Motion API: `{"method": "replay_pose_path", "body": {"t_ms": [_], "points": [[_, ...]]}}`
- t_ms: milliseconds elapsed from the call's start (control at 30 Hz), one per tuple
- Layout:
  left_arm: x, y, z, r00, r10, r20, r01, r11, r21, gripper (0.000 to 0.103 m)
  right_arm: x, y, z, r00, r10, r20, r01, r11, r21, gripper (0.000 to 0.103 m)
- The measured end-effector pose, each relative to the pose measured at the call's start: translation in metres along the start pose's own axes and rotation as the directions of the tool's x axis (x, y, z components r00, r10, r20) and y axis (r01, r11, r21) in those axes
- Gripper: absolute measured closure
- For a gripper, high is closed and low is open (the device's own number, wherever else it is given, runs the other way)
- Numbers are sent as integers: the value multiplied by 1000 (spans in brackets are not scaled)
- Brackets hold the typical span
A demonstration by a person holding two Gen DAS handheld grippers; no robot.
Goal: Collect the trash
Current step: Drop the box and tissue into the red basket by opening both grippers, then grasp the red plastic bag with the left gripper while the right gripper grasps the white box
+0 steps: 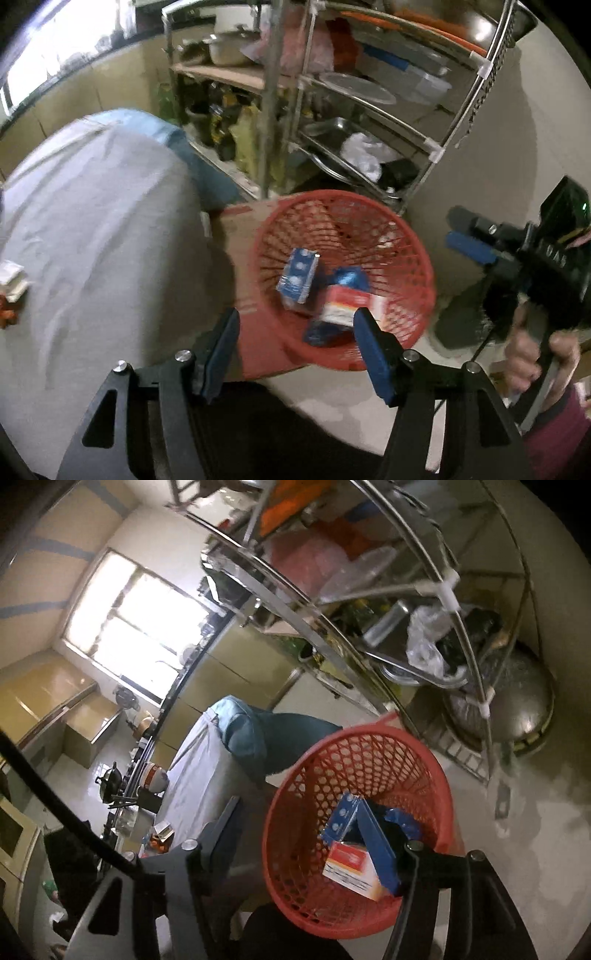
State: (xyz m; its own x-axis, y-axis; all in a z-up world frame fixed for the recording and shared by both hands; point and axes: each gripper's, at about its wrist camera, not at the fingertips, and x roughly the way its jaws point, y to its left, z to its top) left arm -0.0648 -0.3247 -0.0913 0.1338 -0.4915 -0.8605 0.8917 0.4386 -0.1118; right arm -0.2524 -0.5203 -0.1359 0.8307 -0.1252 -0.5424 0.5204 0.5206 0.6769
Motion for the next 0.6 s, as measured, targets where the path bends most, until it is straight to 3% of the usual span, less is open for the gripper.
{"method": "replay_pose_path", "body": {"t_ms": [133, 300, 433, 600], "points": [[-18, 26, -21, 994, 108, 18, -107, 994, -21, 38, 9, 22, -4, 1000, 21, -9, -21, 998, -58, 36], [-46, 81, -54, 979, 203, 25, -198, 970, -142, 38, 33, 61, -17, 996, 65, -67, -73, 988, -139, 36], [-73, 144, -91, 960, 279, 25, -259, 917, -303, 38, 60, 99, -31, 986, 87, -144, -116, 971, -207, 36], [-110, 219, -144, 914, 405, 4, -352, 799, -487, 38, 97, 156, -57, 959, 130, -250, -199, 940, -276, 37]]}}
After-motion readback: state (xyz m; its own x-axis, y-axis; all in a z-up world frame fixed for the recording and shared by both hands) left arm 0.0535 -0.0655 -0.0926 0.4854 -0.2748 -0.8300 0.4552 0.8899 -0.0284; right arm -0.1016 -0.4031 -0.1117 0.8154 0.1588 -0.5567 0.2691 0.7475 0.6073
